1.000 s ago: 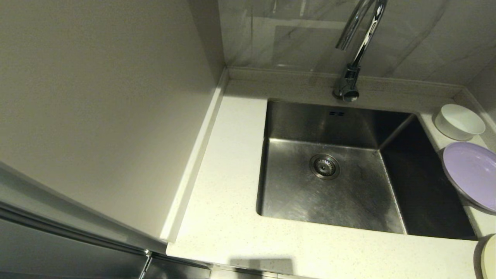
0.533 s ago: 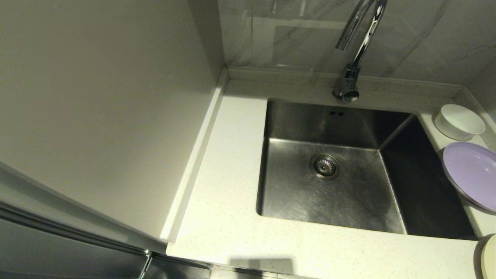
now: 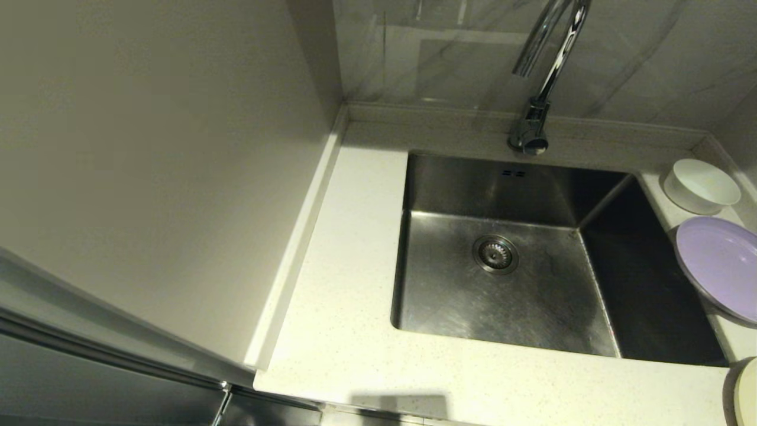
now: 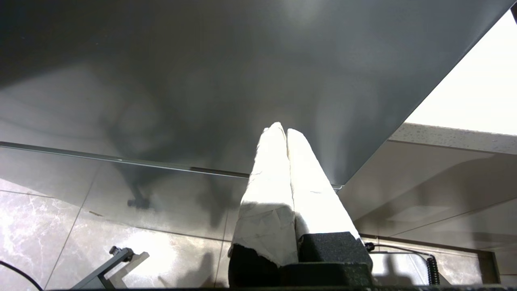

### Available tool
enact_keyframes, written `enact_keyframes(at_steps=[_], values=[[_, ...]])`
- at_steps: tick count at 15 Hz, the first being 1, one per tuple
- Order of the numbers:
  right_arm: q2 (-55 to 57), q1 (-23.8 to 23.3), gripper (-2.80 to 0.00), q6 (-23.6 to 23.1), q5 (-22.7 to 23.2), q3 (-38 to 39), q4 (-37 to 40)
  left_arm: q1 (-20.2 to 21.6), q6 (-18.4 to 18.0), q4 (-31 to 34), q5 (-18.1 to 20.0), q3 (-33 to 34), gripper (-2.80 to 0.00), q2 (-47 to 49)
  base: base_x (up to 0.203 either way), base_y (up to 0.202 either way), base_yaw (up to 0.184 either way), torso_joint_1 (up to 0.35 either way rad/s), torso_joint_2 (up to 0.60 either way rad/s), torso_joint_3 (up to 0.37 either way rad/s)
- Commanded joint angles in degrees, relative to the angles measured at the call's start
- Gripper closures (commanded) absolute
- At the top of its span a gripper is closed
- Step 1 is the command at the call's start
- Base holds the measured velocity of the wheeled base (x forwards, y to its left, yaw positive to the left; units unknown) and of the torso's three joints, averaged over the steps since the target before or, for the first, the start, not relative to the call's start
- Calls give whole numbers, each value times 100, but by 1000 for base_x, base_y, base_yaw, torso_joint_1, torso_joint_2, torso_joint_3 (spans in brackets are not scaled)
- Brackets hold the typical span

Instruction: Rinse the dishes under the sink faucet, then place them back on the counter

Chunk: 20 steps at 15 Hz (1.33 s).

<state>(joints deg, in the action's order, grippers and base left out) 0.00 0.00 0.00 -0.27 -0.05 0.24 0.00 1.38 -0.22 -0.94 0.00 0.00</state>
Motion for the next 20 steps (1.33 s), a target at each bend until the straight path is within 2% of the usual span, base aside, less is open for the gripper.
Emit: enact_keyframes(at_steps=[1, 20], values=[[0, 0, 0, -9, 9, 5, -7, 0, 3, -4, -3, 0, 0, -9, 0, 0, 0, 0, 0, 0], [1, 0, 0, -9, 0, 5, -16, 0, 3, -4, -3, 0, 0, -9, 0, 0, 0, 0, 0, 0]])
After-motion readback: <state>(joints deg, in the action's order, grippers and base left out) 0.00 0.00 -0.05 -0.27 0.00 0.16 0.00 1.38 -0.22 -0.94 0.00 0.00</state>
